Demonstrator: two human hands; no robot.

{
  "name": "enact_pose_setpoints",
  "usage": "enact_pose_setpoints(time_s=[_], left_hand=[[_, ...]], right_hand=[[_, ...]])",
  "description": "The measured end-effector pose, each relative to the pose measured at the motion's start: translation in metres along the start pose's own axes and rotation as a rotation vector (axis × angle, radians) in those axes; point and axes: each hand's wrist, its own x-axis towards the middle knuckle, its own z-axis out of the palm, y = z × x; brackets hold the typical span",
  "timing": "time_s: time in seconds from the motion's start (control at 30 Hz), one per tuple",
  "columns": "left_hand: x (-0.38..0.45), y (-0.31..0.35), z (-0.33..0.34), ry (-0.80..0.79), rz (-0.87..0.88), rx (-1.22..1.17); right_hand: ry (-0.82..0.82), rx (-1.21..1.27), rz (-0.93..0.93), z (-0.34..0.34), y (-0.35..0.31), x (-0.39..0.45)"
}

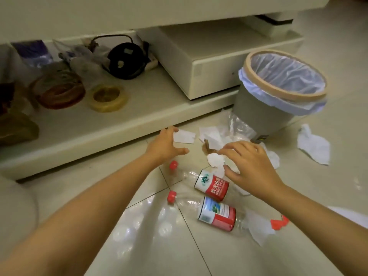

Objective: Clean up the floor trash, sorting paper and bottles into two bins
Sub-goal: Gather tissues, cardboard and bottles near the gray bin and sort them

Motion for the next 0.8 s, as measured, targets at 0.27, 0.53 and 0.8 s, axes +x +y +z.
enact_pose_setpoints(time_s=[0.27,0.53,0.8], left_hand=[[0.057,0.003,0.069,-0.014,-0.096,0.079],[0.103,0.0,0.081,-0.078,-0.169,0.04],[0.099,0.044,0.118,-0.252,0.243,0.128]], right_hand=[[-0.076,0.029,0.19,0.034,0.051,-0.032],[-0.1,0.015,0.215,0.056,0.097,-0.055],[-0.167,0.057,0.305,0.084,0.12,-0.053]])
